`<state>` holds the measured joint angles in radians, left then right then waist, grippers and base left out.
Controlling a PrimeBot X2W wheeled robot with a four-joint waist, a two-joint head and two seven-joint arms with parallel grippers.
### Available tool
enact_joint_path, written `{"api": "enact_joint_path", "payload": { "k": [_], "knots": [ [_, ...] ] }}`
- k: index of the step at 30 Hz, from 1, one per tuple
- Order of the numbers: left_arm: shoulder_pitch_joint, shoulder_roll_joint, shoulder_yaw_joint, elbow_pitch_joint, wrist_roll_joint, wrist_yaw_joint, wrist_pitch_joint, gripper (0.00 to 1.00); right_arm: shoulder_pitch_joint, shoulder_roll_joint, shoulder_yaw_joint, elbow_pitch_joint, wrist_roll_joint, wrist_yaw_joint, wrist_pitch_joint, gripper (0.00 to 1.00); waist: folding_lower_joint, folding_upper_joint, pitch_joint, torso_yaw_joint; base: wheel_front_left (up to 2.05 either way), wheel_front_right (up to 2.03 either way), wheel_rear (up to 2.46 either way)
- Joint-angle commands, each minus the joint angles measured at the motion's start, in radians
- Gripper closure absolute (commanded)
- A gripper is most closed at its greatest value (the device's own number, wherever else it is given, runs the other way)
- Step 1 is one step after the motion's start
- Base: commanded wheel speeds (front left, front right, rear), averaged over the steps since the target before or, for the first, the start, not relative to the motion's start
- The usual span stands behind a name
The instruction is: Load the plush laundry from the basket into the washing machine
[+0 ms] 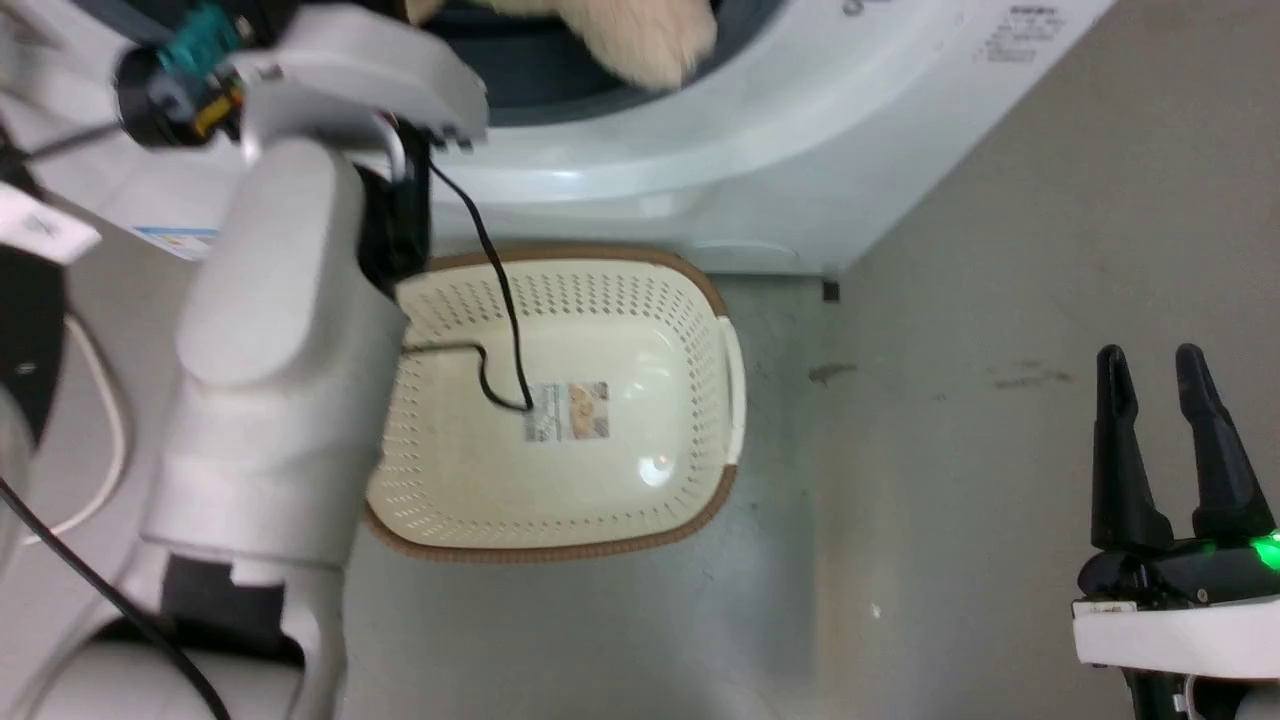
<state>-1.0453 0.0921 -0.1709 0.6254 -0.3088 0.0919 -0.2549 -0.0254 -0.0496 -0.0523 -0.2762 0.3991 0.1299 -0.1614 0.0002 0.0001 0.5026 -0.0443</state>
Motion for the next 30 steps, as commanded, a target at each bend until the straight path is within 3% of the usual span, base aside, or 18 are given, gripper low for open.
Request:
{"api": "enact_joint_path", "payload": {
  "k": [1,14,30],
  "knots": [
    [-0.048,0.009,0.007,0.013,0.009,-0.006,-0.007,1.00,-0.014,-0.001,0.006,0.001,0.011,0.001,-0.012,0.00,-0.0002,-0.0001,0.055,-0.044,0.00,0.00,0.00],
    [-0.364,0.117,-0.022,0.208,0.099,0.010,0.020,1.00,-0.030,-0.001,0.059,0.039,0.062,0.001,-0.075,0.00,-0.0002,-0.0001,0.208,-0.143,0.00,0.00,0.00],
    [-0.635,0.222,-0.058,0.247,0.159,0.039,0.128,1.00,-0.026,-0.001,0.095,0.065,0.104,0.001,-0.099,0.00,-0.0002,-0.0001,0.341,-0.232,0.00,0.00,0.00]
  ]
}}
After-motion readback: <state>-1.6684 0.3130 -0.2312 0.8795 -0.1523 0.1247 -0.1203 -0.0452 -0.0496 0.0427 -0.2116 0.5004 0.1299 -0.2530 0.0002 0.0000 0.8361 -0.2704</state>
